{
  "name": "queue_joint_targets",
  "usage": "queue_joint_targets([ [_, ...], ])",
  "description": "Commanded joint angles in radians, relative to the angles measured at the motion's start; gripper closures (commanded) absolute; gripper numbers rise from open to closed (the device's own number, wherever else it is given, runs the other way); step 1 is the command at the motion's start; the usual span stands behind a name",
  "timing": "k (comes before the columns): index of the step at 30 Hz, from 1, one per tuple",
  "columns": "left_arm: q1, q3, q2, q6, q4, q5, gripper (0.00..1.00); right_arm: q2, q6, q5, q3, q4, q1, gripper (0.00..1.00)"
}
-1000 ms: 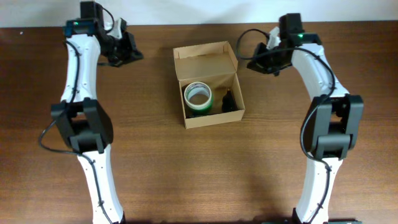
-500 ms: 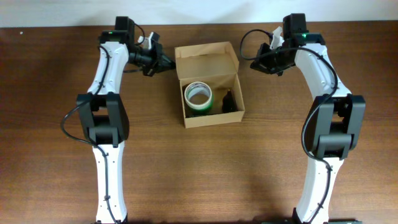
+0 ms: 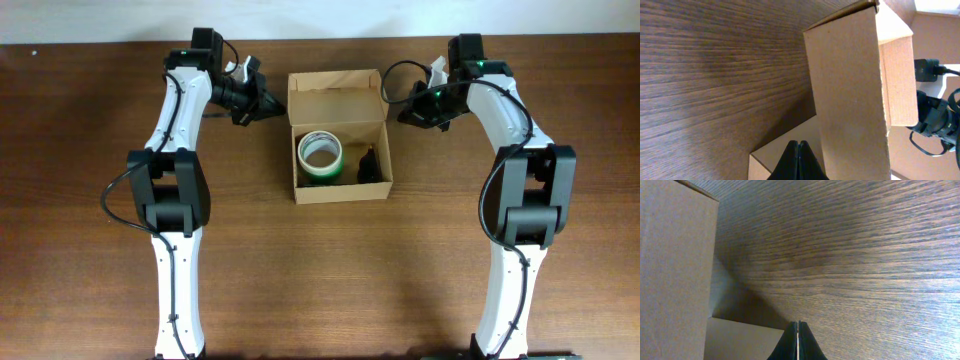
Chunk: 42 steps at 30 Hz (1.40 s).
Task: Pack container
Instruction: 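Bring both grippers to the box's top flap on either side, then grip the lid flap edges with both grippers and lift it upright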
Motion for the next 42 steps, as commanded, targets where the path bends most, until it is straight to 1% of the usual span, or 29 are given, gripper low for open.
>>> queue_joint_targets([
  [1,0.003,-0.001,0.039,-0.003,0.002,-0.019,0.98,0.005,-0.027,-0.028,-0.003,0.010,0.005,0.96],
  [2,0.003,-0.001,0.050,-0.003,0.003,-0.004,0.98,0.005,-0.027,-0.036,-0.003,0.016,0.005,0.96],
  [8,0.003,-0.001,0.122,-0.002,0.065,0.228,0.98,0.007,-0.026,-0.134,-0.003,0.072,0.004,0.96],
  [11,0.003,-0.001,0.142,-0.003,0.095,0.290,0.98,0.021,0.002,-0.188,-0.003,0.100,0.003,0.96],
  [15,0.003,-0.001,0.150,-0.003,0.101,0.297,0.98,0.070,0.087,-0.378,-0.003,0.180,-0.004,0.96],
  [20,0.003,-0.001,0.150,-0.003,0.108,0.298,0.98,0.139,0.215,-0.525,-0.003,0.281,-0.009,0.96],
  [27,0.003,-0.001,0.150,-0.003,0.116,0.304,0.98,0.154,0.249,-0.544,-0.003,0.311,-0.011,0.96],
  [31,-0.001,-0.001,0.150,-0.009,0.166,0.364,0.98,0.155,0.274,-0.587,-0.003,0.365,-0.015,0.96],
  [35,-0.005,-0.001,0.150,-0.014,0.249,0.451,0.98,0.155,0.277,-0.685,-0.003,0.480,-0.015,0.96],
  [38,-0.005,0.001,0.150,-0.014,0.304,0.500,0.98,0.154,0.311,-0.731,-0.002,0.558,-0.015,0.96],
  [42,-0.005,0.013,0.149,-0.013,0.343,0.552,0.98,0.153,0.333,-0.749,-0.002,0.595,-0.015,0.96],
])
